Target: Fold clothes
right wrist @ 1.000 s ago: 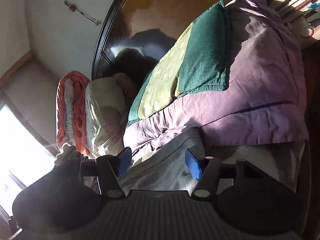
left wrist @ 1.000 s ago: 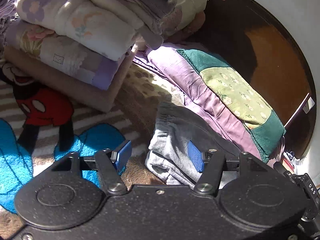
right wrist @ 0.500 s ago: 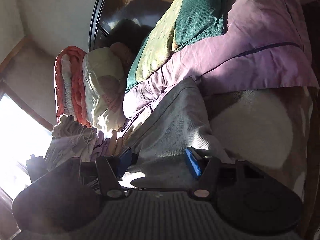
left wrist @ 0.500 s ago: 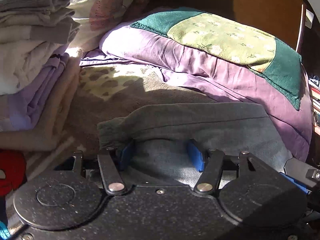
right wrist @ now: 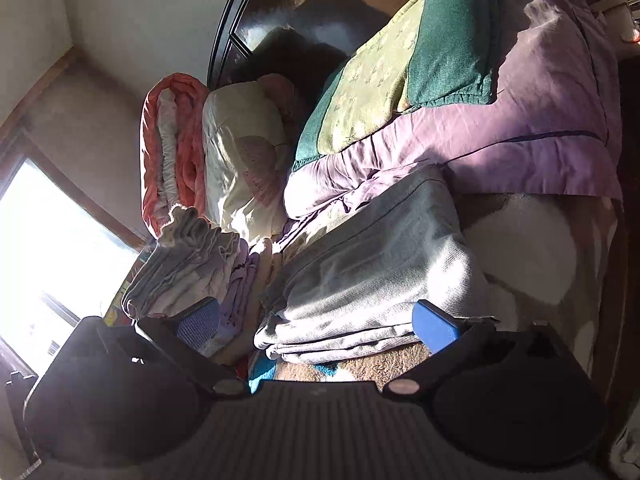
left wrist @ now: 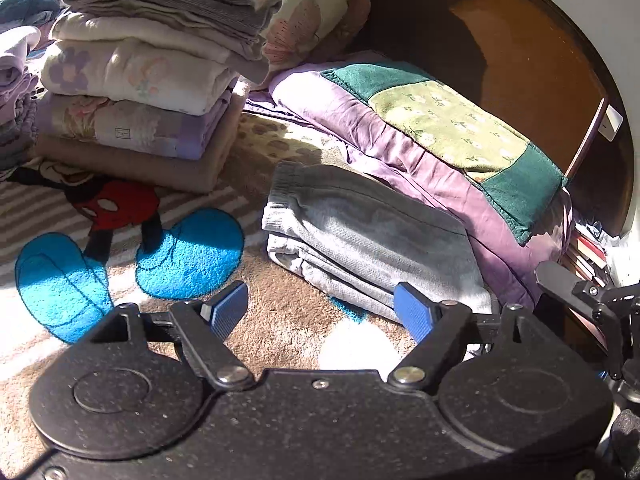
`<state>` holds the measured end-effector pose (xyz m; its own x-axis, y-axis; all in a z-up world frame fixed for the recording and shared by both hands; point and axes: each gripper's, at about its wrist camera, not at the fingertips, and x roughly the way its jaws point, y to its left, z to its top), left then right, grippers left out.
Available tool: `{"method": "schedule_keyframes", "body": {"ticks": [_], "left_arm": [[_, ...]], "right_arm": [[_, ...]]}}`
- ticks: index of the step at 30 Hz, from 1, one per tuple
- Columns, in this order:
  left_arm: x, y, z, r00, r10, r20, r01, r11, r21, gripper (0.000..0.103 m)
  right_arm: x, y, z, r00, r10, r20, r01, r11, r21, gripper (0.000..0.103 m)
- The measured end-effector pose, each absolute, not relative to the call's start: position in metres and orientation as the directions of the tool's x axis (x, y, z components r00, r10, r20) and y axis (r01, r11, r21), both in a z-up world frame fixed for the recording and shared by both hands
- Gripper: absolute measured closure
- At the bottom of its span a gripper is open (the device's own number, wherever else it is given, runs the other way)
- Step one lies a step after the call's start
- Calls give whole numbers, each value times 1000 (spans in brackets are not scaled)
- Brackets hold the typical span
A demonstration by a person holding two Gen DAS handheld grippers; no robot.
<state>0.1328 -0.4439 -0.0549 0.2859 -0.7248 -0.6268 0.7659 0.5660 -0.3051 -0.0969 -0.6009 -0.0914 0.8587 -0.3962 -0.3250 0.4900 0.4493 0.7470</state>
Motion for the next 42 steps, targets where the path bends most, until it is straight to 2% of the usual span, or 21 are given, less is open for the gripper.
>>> {"method": "schedule_keyframes", "body": {"ticks": [2,4,6,8,10,15,21,29,33,42], "left_arm": [[120,-429,-47,295,-727,-620,765,568,-303,22],[106,-419,-36,309,-730,-609,774,565,-285,13],[90,-409,-21,340,-732,-590,792,561,-241,8],[75,-402,-7,380,-728,-570,806,563,-183,7],[63,-396,6,421,-721,-551,812,570,-125,0],[50,-387,21,476,-680,-558,792,608,-65,0],[41,-374,27,481,-685,-548,792,607,-63,0],[27,-364,35,479,-699,-531,796,601,-73,0],[29,-357,38,458,-716,-527,791,599,-127,0],[24,-352,35,426,-717,-552,791,592,-157,0]], "right_arm": [[-100,-587,-75,849,-384,-363,521,488,701,1],[-100,-577,-62,825,-376,-423,565,519,641,0],[-102,-568,-48,782,-384,-491,623,525,580,0],[-107,-558,-36,757,-404,-514,650,544,530,0],[-111,-551,-24,735,-432,-522,672,567,476,0],[-115,-537,0,670,-497,-552,727,591,350,0],[-119,-523,11,650,-506,-567,735,610,298,0],[-124,-510,21,647,-510,-567,732,622,277,0],[-128,-507,25,645,-515,-564,734,624,269,0],[-131,-498,26,645,-508,-571,728,635,258,0]]}}
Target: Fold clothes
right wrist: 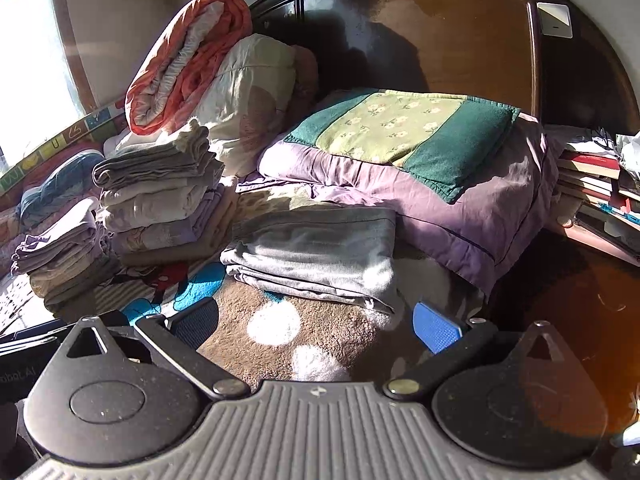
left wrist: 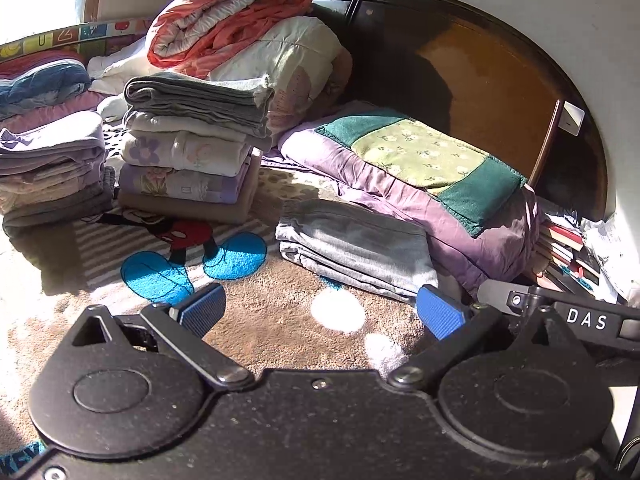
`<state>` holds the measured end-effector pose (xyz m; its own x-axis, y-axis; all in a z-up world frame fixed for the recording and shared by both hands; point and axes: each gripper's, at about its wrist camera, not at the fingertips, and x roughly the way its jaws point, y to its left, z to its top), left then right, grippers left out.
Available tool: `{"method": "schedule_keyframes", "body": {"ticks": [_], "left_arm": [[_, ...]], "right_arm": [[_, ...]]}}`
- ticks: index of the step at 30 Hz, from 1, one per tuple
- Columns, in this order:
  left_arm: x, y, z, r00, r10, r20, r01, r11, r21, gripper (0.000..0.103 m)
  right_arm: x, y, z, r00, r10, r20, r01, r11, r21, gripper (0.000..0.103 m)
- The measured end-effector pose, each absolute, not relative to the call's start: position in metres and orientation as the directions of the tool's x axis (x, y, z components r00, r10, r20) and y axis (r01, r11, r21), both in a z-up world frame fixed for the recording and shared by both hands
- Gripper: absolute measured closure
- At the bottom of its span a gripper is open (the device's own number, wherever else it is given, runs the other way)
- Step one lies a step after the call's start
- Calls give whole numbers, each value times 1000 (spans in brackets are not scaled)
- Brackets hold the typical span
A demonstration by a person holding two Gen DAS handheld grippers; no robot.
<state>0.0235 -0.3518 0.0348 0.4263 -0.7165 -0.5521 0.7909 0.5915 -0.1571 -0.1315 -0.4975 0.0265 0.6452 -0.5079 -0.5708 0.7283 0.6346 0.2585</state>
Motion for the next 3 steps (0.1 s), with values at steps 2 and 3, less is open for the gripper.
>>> {"method": "schedule_keyframes", "body": {"ticks": [2,3], "left_arm": [[20,-350,35,429,-718,-549,797,587,-144,0],[18,-349,35,432,-717,-547,797,587,-141,0]], "right_arm": [[-132,-496,28,647,-507,-570,727,636,259,0],[-132,-495,29,648,-506,-569,726,637,259,0]]}}
